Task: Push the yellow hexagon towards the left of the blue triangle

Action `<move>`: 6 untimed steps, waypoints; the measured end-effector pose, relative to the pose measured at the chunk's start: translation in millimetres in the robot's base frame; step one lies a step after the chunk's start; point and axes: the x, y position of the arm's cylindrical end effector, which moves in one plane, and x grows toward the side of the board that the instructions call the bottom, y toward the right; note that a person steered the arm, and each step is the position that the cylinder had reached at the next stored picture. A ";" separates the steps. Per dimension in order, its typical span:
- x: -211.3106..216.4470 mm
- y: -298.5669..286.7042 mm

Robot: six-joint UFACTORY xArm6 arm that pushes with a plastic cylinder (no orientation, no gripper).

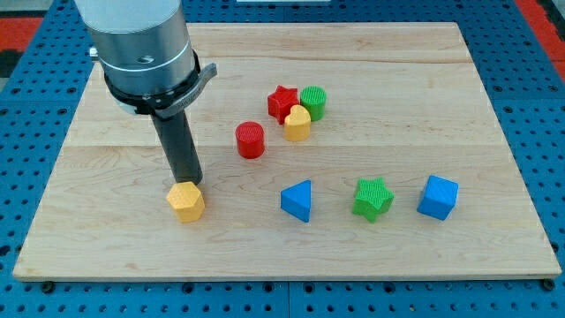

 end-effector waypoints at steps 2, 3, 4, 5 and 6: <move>3.0 -90.0; 3.7 -83.3; 4.5 -54.4; 35.2 -44.6; 43.7 -27.1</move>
